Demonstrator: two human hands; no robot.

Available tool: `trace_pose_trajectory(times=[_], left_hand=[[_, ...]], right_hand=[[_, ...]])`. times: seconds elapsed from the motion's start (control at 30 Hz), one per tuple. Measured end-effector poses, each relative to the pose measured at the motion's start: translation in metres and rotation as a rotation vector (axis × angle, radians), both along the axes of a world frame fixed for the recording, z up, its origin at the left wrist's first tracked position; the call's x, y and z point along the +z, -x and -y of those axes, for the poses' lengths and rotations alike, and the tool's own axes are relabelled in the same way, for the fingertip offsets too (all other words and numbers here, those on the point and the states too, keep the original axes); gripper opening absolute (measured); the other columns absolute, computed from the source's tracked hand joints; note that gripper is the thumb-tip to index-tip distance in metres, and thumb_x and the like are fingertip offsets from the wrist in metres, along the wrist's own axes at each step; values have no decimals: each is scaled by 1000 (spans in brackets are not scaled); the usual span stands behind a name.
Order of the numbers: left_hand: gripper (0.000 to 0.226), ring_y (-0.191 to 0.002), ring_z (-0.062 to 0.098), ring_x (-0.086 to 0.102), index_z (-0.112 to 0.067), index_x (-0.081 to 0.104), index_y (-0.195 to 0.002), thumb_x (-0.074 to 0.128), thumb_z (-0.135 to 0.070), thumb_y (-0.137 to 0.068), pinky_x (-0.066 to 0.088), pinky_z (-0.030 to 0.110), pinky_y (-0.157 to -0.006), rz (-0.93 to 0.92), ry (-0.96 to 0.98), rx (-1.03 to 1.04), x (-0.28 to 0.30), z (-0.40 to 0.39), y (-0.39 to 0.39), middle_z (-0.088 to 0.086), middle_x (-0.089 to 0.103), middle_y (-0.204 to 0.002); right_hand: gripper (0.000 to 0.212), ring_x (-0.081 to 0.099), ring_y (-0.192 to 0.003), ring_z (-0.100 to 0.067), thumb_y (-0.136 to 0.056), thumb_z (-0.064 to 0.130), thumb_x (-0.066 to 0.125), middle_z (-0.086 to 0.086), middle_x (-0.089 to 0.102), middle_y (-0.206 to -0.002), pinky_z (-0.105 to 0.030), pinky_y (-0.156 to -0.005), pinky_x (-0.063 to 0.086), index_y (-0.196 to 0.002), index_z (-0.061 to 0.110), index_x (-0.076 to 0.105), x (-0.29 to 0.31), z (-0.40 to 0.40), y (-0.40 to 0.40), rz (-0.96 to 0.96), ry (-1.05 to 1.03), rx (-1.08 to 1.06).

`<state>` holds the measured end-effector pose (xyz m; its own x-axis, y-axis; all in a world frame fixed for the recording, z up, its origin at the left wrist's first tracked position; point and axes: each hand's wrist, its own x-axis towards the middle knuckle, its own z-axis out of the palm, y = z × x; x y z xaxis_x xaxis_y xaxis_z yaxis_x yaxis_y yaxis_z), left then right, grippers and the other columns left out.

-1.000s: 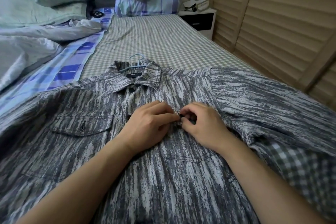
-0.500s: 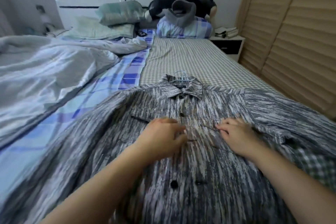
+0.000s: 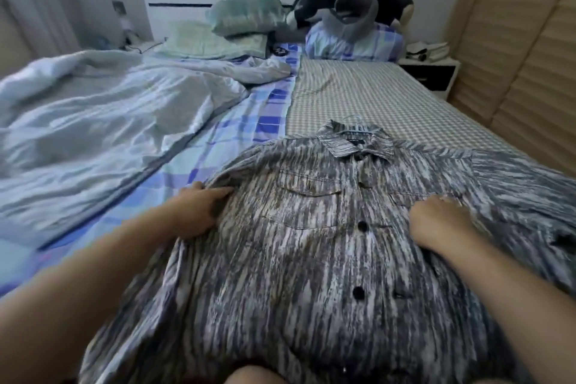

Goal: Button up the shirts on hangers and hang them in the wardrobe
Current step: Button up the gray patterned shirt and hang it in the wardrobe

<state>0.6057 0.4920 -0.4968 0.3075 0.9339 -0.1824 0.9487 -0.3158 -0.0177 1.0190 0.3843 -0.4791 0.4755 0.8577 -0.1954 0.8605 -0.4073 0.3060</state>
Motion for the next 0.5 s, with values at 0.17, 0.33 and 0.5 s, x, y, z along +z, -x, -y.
trace_pose_trajectory(times=[0.17, 0.33, 0.5], left_hand=[[56, -121, 29, 51, -49, 29, -154, 46, -33, -103, 48, 39, -90, -544, -492, -424, 88, -26, 7, 4, 45, -136], [90, -137, 39, 37, -48, -12, -157, 54, -41, -96, 45, 49, -98, -472, -454, -107, 68, -30, 17, 12, 13, -163], [87, -148, 46, 24, -56, -19, -152, 42, -65, -90, 28, 51, -119, -62, -79, 239, -16, 4, 65, 17, 7, -167]], right_hand=[[41, 42, -135, -29, -99, 24, 52, -4, 43, -148, -48, -115, 34, -140, 20, 51, 3, -19, 31, -230, -429, 253], [55, 7, -155, -20, -107, 40, 27, 10, 9, -167, -50, -126, 12, -160, 35, 12, -39, -17, 65, -550, -274, 397], [57, 10, -154, -22, -102, 45, 18, 10, 14, -167, -51, -126, 12, -159, 37, 14, -51, -22, 59, -519, -267, 389]])
